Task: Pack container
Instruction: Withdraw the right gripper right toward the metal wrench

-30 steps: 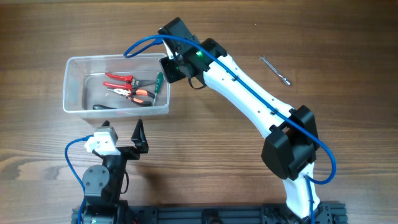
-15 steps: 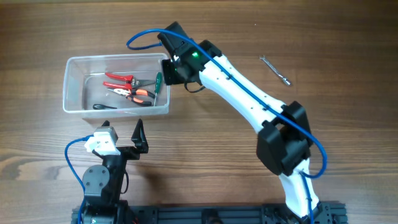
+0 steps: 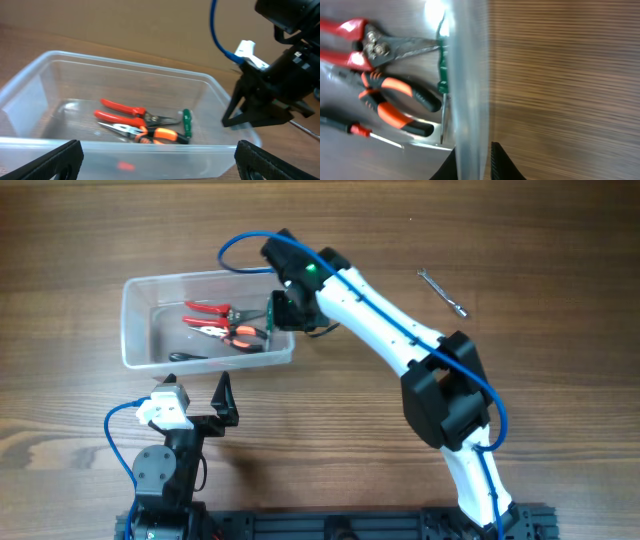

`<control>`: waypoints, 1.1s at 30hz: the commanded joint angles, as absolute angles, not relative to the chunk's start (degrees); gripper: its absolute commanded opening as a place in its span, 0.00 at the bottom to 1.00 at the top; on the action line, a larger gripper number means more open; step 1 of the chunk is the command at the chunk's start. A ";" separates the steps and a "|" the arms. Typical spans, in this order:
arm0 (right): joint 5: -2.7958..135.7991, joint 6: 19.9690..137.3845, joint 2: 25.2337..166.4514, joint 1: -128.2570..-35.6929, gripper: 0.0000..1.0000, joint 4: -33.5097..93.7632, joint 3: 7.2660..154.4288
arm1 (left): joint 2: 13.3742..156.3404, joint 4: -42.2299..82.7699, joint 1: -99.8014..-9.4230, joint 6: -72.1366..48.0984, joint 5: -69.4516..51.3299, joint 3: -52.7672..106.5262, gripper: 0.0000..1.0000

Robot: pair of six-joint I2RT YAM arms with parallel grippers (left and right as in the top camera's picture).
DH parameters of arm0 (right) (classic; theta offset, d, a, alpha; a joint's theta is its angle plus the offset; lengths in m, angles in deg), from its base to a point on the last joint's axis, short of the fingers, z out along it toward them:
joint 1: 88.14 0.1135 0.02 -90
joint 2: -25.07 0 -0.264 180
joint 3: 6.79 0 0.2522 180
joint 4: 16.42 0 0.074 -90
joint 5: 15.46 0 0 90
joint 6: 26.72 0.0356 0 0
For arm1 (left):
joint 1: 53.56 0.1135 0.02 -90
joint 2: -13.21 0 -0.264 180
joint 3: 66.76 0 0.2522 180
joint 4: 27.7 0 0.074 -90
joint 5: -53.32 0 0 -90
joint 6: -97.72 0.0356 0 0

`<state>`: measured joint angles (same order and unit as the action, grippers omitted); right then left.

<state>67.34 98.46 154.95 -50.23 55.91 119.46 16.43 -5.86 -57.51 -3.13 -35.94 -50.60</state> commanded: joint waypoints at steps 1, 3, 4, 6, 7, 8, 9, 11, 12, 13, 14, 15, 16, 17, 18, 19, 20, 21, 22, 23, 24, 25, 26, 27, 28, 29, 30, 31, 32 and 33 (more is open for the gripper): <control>71.28 100.82 156.09 -54.62 0.16 58.90 118.85 | 16.39 -5.82 -57.18 -3.64 -36.10 -50.84 1.00; 72.50 100.95 156.09 -56.02 0.16 61.20 118.85 | 16.39 -5.82 -57.18 -3.64 -36.10 -50.84 1.00; 72.92 100.99 156.09 -56.41 0.16 61.96 118.85 | 16.39 -5.82 -57.18 -3.64 -36.10 -50.87 1.00; 73.29 101.54 156.09 -57.46 0.16 64.13 118.85 | 16.39 -5.82 -57.18 -3.64 -36.10 -50.84 1.00; 73.29 102.41 156.09 -57.88 0.15 65.24 118.85 | 16.39 -5.82 -57.18 -3.64 -36.10 -50.84 1.00; 73.24 102.72 156.09 -58.23 0.15 66.20 118.85 | 16.39 -5.82 -57.18 -3.64 -36.10 -50.87 1.00; 73.29 102.65 156.09 -58.47 0.14 66.86 118.85 | 16.39 -5.84 -57.18 -3.64 -36.10 -50.84 1.00; 73.00 102.83 156.09 -58.64 0.10 68.65 118.85 | 16.39 -5.82 -57.18 -3.64 -36.10 -50.84 1.00; 72.81 103.24 156.09 -58.64 0.10 69.06 118.85 | 16.39 -5.82 -57.18 -3.64 -36.10 -50.84 1.00; 72.83 104.01 156.09 -58.64 0.10 69.63 118.85 | 16.39 -5.82 -57.18 -3.64 -36.10 -50.84 1.00; 72.83 103.97 156.09 -58.64 0.10 69.59 118.85 | 16.39 -5.82 -57.18 -3.64 -36.10 -50.84 1.00; 73.11 103.90 155.96 -58.64 0.11 68.78 118.87 | 16.39 -5.82 -57.18 -3.64 -36.10 -50.84 1.00; 73.66 103.86 155.76 -58.75 0.14 67.97 118.87 | 16.39 -5.82 -57.18 -3.64 -36.10 -50.84 1.00; 74.42 103.75 155.37 -58.95 0.19 66.77 118.87 | 16.39 -5.82 -57.18 -3.64 -36.10 -50.84 1.00; 75.28 103.05 154.50 -59.30 0.24 64.98 118.87 | 16.39 -5.82 -57.18 -3.64 -36.10 -50.84 1.00; 75.74 101.80 153.88 -59.50 0.30 63.54 118.89 | 16.39 -5.82 -57.18 -3.64 -36.10 -50.87 1.00; 76.92 99.64 152.59 -59.87 0.40 61.28 119.09 | 16.39 -5.82 -57.18 -3.64 -36.10 -50.87 1.00; 77.64 97.54 151.26 -60.17 0.49 59.36 119.33 | 16.39 -5.82 -57.18 -3.64 -36.10 -50.84 1.00; 77.83 94.39 149.29 -60.70 0.60 56.72 119.52 | 16.39 -5.82 -57.18 -3.64 -36.10 -50.84 1.00; 77.77 92.05 147.98 -61.03 0.65 54.90 119.55 | 16.39 -5.82 -57.18 -3.64 -36.10 -50.84 1.00; 77.88 88.99 146.08 -61.55 0.69 52.96 119.55 | 16.39 -5.82 -57.18 -3.64 -36.10 -50.84 1.00; 78.67 86.24 144.07 -62.29 0.76 50.90 119.55 | 16.39 -5.82 -57.18 -3.64 -36.10 -50.84 1.00; 79.43 83.03 142.15 -63.30 0.82 49.39 119.55 | 16.39 -5.82 -57.18 -3.64 -36.10 -50.87 1.00; 80.30 79.75 140.81 -64.39 0.83 48.87 119.55 | 16.39 -5.82 -57.18 -3.64 -36.10 -50.84 1.00; 81.62 76.71 139.79 -65.64 0.84 48.93 119.55 | 16.39 -5.84 -57.18 -3.64 -36.10 -50.84 1.00; 83.01 73.17 138.98 -67.06 0.84 49.55 119.52 | 16.39 -5.82 -57.18 -3.64 -36.10 -50.84 1.00; 84.39 70.61 138.67 -68.28 0.84 50.27 119.52 | 16.39 -5.84 -57.18 -3.64 -36.10 -50.84 1.00; 86.27 67.68 138.52 -70.01 0.87 51.03 119.52 | 16.39 -5.82 -57.18 -3.64 -36.10 -50.87 1.00; 86.77 64.25 138.54 -71.84 0.91 51.49 119.46 | 16.39 -5.82 -57.18 -3.64 -36.10 -50.84 1.00; 86.42 59.97 138.87 -73.90 0.93 51.58 119.06 | 16.39 -5.82 -57.18 -3.64 -36.10 -50.84 1.00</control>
<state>80.96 76.14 138.76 -68.06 50.77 119.13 16.43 -5.86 -57.51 -3.13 -35.94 -50.60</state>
